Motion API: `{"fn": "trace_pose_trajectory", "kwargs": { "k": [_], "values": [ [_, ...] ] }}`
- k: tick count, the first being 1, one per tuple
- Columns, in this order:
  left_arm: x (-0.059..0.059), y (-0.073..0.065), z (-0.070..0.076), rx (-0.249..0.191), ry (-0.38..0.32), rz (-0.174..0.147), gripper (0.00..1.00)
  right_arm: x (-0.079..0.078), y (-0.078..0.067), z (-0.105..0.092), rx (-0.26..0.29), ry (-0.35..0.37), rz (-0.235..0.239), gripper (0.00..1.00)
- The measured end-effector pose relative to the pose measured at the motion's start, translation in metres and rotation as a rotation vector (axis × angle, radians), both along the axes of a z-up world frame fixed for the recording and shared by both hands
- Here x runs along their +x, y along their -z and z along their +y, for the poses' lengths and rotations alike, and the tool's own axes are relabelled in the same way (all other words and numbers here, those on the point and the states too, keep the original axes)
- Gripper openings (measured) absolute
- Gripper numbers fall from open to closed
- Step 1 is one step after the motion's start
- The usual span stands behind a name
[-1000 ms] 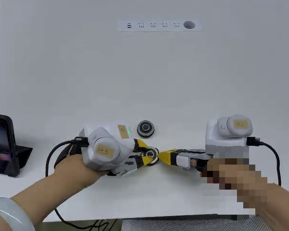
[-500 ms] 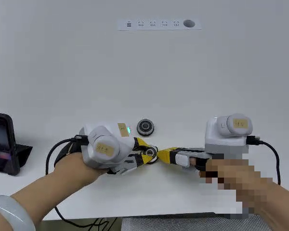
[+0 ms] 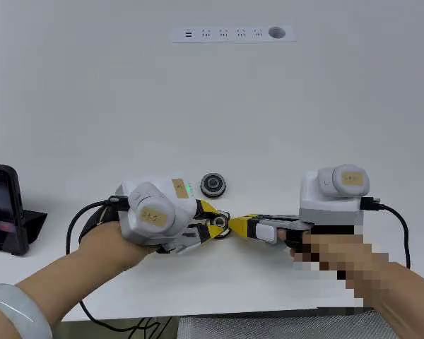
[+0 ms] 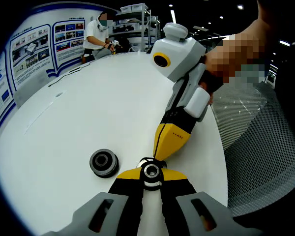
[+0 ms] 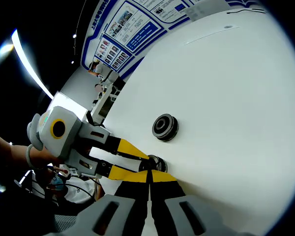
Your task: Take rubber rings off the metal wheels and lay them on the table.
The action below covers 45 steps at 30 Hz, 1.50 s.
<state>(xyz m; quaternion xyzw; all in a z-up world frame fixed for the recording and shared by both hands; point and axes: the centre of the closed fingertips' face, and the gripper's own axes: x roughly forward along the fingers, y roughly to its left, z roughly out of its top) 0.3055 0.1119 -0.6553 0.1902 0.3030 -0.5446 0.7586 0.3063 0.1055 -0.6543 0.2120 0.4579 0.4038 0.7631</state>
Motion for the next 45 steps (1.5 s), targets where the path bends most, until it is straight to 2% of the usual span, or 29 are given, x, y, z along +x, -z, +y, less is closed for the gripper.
{"fn": "trace_pose_trajectory", "kwargs": {
  "k": [32,35,36,37,39,41,45],
  "values": [
    [-0.001,0.000,0.000,-0.001,0.002,-0.001,0.13,-0.002,-0.006,0.006,0.029,-0.009,0.001,0.02],
    [0.000,0.000,0.000,-0.002,0.002,-0.001,0.13,-0.003,-0.010,0.008,0.048,-0.009,0.004,0.02],
    [-0.001,0.000,0.000,-0.002,0.002,-0.001,0.13,0.001,-0.017,0.013,0.090,0.013,-0.002,0.02],
    [-0.001,0.000,0.000,-0.002,0.002,-0.002,0.13,0.003,-0.021,0.014,0.114,0.035,0.016,0.02],
    [0.000,0.000,0.000,-0.001,0.001,-0.002,0.13,0.003,-0.015,0.009,0.061,0.010,-0.010,0.02],
    [-0.001,0.000,0.000,0.000,0.001,-0.002,0.13,0.003,-0.015,0.009,0.073,0.019,0.005,0.02],
    [0.000,0.000,0.000,0.002,0.001,-0.003,0.13,0.003,-0.012,0.005,0.059,0.027,0.004,0.02]
  ]
}}
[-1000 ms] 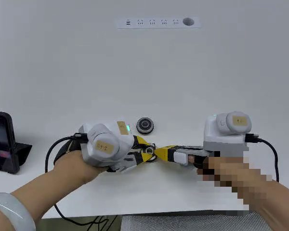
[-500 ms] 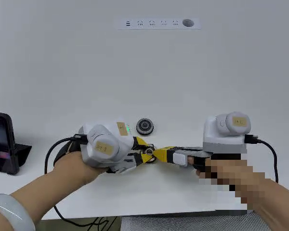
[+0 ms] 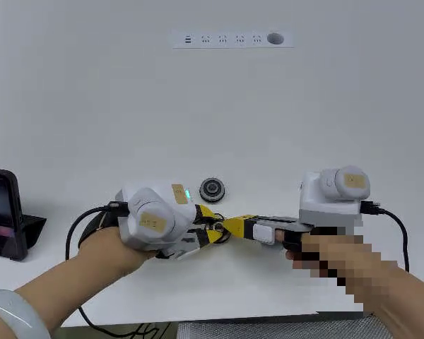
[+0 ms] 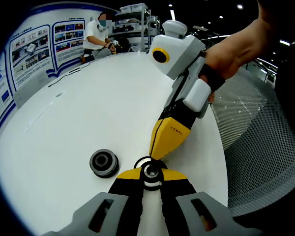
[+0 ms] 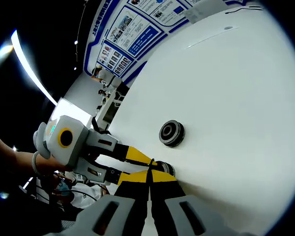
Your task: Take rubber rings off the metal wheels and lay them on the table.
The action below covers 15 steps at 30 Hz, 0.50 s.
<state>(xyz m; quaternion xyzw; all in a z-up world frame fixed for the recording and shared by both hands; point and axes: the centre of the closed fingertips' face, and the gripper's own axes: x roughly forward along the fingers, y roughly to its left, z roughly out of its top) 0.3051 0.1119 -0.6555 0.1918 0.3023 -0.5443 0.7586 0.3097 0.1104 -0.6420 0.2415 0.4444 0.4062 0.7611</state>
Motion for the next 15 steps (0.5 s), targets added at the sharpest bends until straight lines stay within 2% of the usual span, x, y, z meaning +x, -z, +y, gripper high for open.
{"fn": "trace_pose_trajectory", "kwargs": {
  "k": [15],
  "values": [
    [0.0001,-0.0005,-0.0010,-0.004,-0.007,-0.002,0.14,-0.0013,0.0076,-0.0023,-0.034,0.005,0.001,0.02]
  ]
}}
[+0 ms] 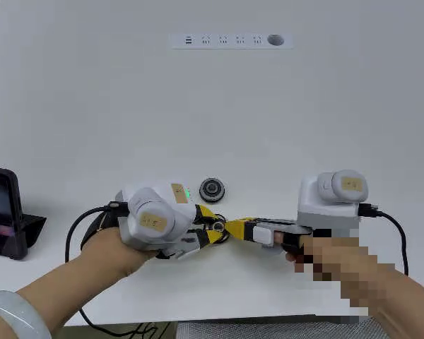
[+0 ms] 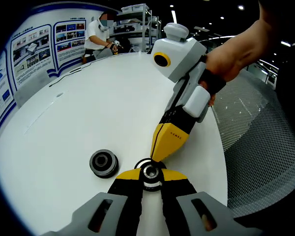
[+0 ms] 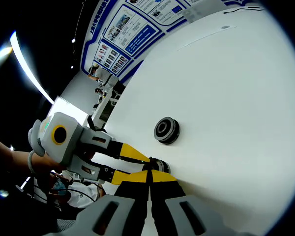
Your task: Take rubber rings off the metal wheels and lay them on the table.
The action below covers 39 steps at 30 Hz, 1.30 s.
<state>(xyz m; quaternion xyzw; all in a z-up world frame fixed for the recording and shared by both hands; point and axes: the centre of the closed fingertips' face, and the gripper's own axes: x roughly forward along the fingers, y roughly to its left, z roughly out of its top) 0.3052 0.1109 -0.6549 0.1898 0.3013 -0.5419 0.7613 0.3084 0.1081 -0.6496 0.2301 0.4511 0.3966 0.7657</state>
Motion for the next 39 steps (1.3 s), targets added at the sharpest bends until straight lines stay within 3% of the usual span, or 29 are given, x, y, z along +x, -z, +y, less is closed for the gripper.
{"fn": "trace_pose_trajectory", "kwargs": {
  "k": [23,39],
  "values": [
    [0.000,-0.011,0.004,-0.031,-0.014,-0.051,0.24,0.001,0.002,-0.003,-0.004,0.008,0.008,0.02],
    [0.001,-0.008,0.010,-0.024,-0.039,-0.057,0.36,-0.005,-0.007,0.003,0.033,0.007,0.004,0.02]
  ]
}}
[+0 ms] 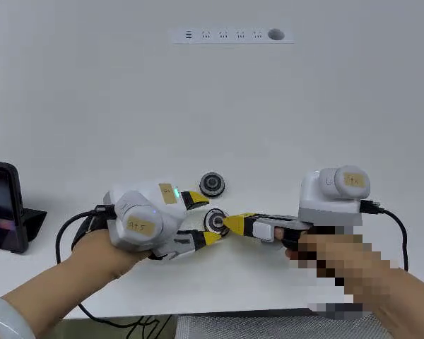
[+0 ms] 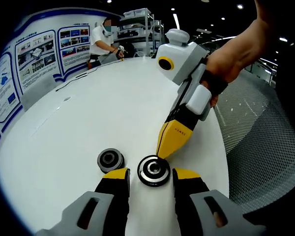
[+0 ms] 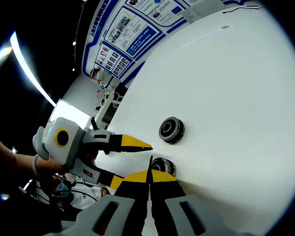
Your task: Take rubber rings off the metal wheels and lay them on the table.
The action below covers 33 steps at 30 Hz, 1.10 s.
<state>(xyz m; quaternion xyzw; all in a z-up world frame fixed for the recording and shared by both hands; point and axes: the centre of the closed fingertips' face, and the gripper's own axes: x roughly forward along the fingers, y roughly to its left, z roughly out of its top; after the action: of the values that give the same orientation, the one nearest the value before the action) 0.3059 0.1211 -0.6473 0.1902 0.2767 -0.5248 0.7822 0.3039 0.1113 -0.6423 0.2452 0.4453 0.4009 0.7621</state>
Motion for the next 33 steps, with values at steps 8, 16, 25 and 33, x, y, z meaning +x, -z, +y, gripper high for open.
{"fn": "trace_pose_trajectory", "kwargs": {
  "k": [8,16,25,33],
  "values": [
    [0.000,0.001,0.003,0.004,-0.013,-0.004,0.41,0.000,-0.010,0.002,0.038,0.018,0.000,0.02],
    [0.001,0.002,0.006,0.004,-0.035,-0.003,0.50,0.001,-0.018,-0.001,0.055,0.038,-0.006,0.02],
    [0.002,0.004,0.012,0.019,-0.056,-0.002,0.56,0.007,-0.024,-0.017,0.060,0.080,-0.017,0.02],
    [0.001,0.004,0.013,0.021,-0.059,-0.001,0.56,0.012,-0.021,-0.033,0.045,0.118,-0.017,0.02]
  ]
}}
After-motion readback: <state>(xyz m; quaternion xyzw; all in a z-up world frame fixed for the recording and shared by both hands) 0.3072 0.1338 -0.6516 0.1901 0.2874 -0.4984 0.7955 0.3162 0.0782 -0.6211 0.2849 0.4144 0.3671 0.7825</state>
